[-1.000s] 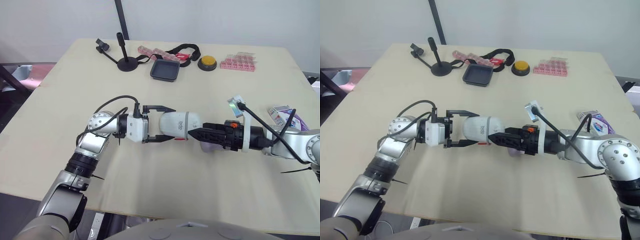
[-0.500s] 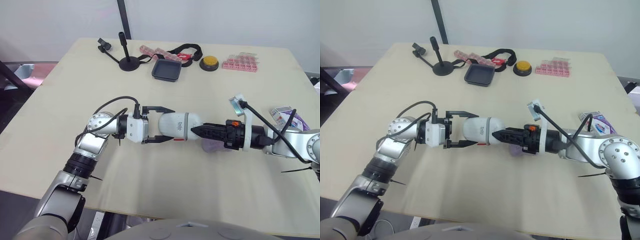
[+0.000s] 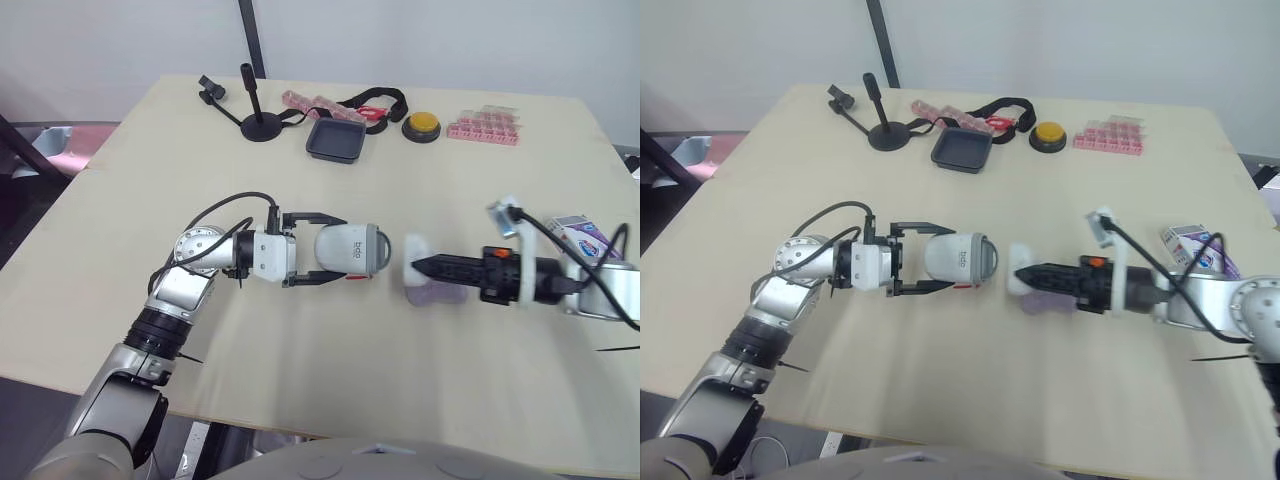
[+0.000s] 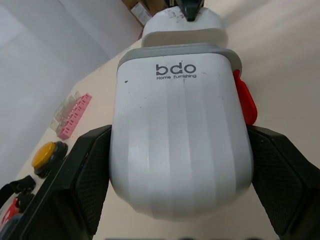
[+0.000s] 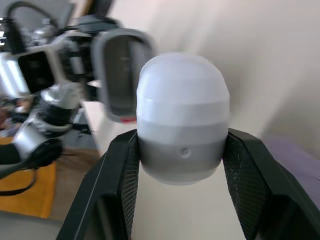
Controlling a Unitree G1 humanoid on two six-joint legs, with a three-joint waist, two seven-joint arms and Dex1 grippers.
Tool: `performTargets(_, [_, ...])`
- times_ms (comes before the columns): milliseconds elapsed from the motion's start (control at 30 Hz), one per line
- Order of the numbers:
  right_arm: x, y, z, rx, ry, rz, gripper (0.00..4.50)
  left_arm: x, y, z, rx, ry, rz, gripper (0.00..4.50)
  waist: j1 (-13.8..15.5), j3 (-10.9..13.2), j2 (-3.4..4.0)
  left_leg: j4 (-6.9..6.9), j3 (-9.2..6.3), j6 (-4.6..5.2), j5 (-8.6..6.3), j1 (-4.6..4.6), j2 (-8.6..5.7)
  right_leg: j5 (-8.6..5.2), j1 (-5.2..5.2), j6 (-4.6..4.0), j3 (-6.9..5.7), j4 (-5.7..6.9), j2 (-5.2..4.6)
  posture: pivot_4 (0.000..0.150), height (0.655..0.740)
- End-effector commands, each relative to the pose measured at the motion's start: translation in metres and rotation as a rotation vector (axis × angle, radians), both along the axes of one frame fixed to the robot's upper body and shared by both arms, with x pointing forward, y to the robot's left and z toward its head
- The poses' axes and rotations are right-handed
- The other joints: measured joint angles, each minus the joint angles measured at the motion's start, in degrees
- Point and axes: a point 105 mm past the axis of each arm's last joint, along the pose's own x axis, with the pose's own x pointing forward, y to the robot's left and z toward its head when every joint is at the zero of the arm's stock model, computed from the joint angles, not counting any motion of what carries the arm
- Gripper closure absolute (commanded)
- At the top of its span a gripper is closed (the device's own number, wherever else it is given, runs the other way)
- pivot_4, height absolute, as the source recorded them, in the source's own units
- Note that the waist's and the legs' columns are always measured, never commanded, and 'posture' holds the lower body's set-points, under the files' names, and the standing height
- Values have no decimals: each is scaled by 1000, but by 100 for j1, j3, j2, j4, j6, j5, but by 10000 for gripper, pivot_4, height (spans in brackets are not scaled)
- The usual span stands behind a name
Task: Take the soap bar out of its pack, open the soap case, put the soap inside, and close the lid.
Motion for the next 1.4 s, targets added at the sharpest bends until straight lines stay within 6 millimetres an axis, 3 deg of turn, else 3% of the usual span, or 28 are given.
performTargets(33, [-1, -13, 10, -20, -43, -7, 25163, -2, 2, 9, -20, -17, 1, 10233, -4, 0, 0, 0, 1, -1, 0, -9, 0, 0, 3, 0, 4, -4, 2, 1500, 7400])
performTargets(67, [-1, -13, 10, -20, -44, -4, 25163, -2, 2, 9, -20, -16, 1, 10233, -11, 0, 0, -1, 2, -2, -1, -13, 2, 0, 6, 0, 4, -5, 3, 1500, 7400])
performTargets(133, [-2, -41, 5, -177, -43, -42, 25163, 0, 3, 6, -14, 21, 14, 10233, 3, 1, 6, 0, 2, -3, -2, -13, 4, 0, 8, 0, 4, -8, 5, 1500, 7400])
performTargets(267, [-7, -105, -13, -757, -28, 5, 25163, 3, 4, 2, -4, 81, 23, 10233, 41, 6, 33, 34, -6, 17, -14, 1, 4, -6, -1, 11, -4, 16, -4, 1500, 7400])
performTargets(333, [-10, -121, -18, -925, -28, 77, 25163, 3, 3, 2, -1, 87, 21, 10233, -2, 4, 28, 38, -4, 17, -18, -1, 10, -9, -6, 15, 0, 19, -25, 1500, 7400])
performTargets(667, [9, -126, -27, -1016, -102, 158, 25163, 2, 2, 1, -1, 94, 23, 10233, -242, 4, 25, 44, 21, 16, -21, -14, 21, -9, -31, 13, 25, 30, -21, 1500, 7400])
performTargets(833, [8, -122, -32, -1085, -126, 308, 25163, 1, 4, 1, -2, 99, 34, 10233, -273, 4, 27, 50, 20, 19, -22, -11, 45, -10, -33, 11, 33, 42, -18, 1500, 7400])
performTargets(1133, [14, -120, -37, -1135, -173, 375, 25163, -1, 2, -1, -7, 106, 36, 10233, -347, 4, 26, 75, 32, 25, -25, -15, 48, -11, -50, 8, 46, 78, -20, 1500, 7400])
performTargets(1200, [16, -120, -36, -1133, -182, 377, 14992, -1, 2, -1, -7, 107, 36, 10233, -370, 4, 27, 78, 35, 25, -25, -15, 48, -10, -50, 8, 52, 79, -19, 1500, 7400])
performTargets(1233, [16, -120, -36, -1134, -187, 380, 13178, -1, 1, -1, -6, 107, 36, 10233, -385, 4, 27, 79, 35, 26, -25, -15, 48, -10, -50, 7, 53, 79, -19, 1500, 7400])
performTargets(1300, [15, -120, -36, -1123, -186, 383, 5043, 0, 1, -2, -6, 108, 39, 10233, -396, 4, 27, 81, 35, 26, -26, -14, 48, -10, -50, 7, 53, 82, -20, 1500, 7400])
performTargets(1367, [15, -120, -35, -1118, -192, 387, 171, 0, 1, -2, -7, 114, 45, 10233, -404, 3, 27, 81, 35, 26, -26, -13, 48, -10, -50, 7, 54, 83, -19, 1500, 7400])
performTargets(1400, [15, -121, -32, -1113, -204, 380, 171, 1, 2, -3, -7, 126, 52, 10233, -406, 3, 27, 81, 36, 26, -26, -13, 48, -10, -50, 6, 55, 84, -19, 1500, 7400])
